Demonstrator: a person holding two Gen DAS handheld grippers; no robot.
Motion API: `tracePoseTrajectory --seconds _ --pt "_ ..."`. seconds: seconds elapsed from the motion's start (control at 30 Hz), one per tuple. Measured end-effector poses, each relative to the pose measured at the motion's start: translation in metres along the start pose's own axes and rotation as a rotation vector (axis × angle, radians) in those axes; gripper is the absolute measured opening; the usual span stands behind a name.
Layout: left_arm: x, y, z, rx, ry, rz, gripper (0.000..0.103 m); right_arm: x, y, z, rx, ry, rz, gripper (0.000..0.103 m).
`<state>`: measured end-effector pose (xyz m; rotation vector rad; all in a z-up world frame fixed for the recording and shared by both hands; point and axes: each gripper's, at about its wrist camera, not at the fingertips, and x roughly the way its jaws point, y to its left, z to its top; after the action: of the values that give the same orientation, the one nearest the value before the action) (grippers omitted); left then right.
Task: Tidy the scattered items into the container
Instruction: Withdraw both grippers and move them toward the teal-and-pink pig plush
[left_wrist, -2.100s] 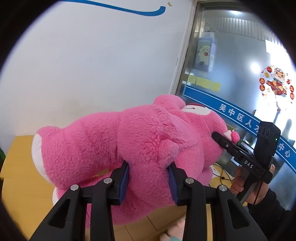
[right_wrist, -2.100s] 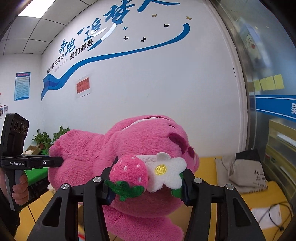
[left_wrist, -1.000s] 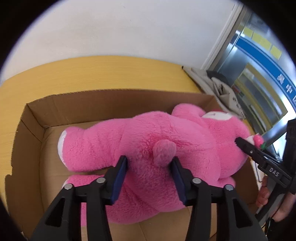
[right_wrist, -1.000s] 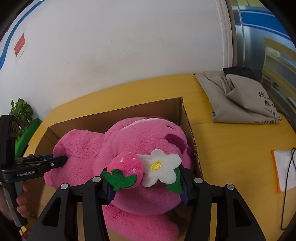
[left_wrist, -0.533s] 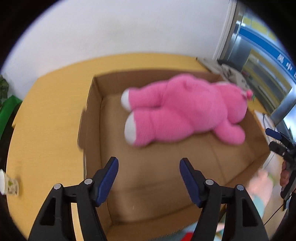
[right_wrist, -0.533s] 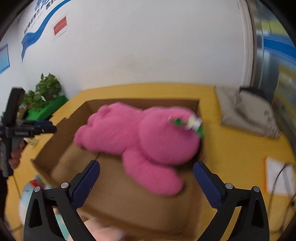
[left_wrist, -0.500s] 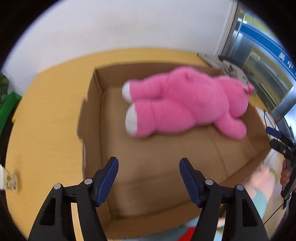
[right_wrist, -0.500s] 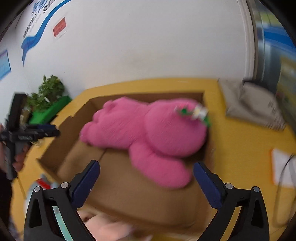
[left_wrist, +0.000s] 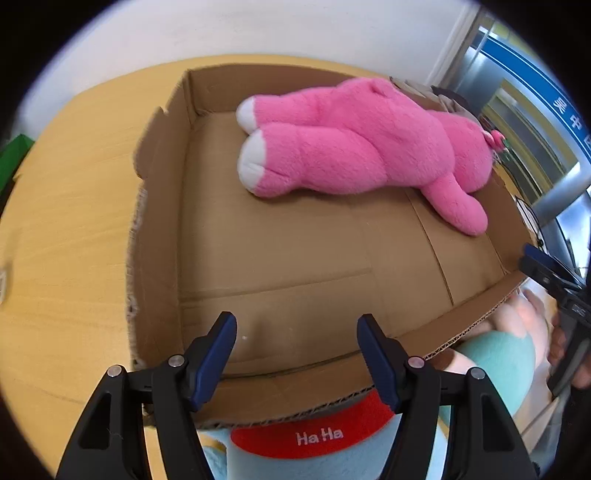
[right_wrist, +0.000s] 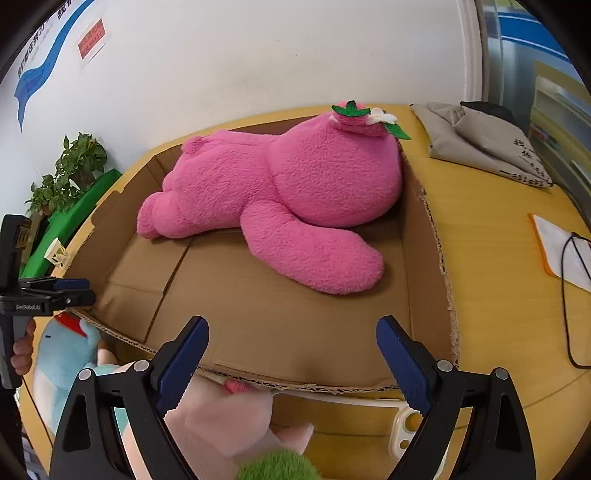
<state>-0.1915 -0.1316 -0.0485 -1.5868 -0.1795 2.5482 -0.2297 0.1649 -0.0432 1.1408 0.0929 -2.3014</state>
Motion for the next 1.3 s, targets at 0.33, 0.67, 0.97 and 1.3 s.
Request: tracePoseTrajectory --seconds 0.33,0.67,0.97,1.3 --pt "-0.135 -0.041 -0.029 0.019 -0.408 0.143 0.079 -0.114 0.051 -0.016 -0.062 -0.267 -0.084 0.103" --pt "-0.186 -0.115 -0.099 0.141 -0.462 0.149 0.079 -0.178 0.071 -0.070 -0.028 -0.317 -0.146 0.103" --pt "-0.177 -0.128 -0.119 0.092 -0.408 0.105 0.079 -0.192 0.066 -0.094 -0.035 -0.306 -0.196 0.103" --pt "-0.173 -0.129 -0.124 0.079 -0.401 0.095 0.079 -0.191 0.066 -0.098 -0.046 -0.284 -0.191 0.103"
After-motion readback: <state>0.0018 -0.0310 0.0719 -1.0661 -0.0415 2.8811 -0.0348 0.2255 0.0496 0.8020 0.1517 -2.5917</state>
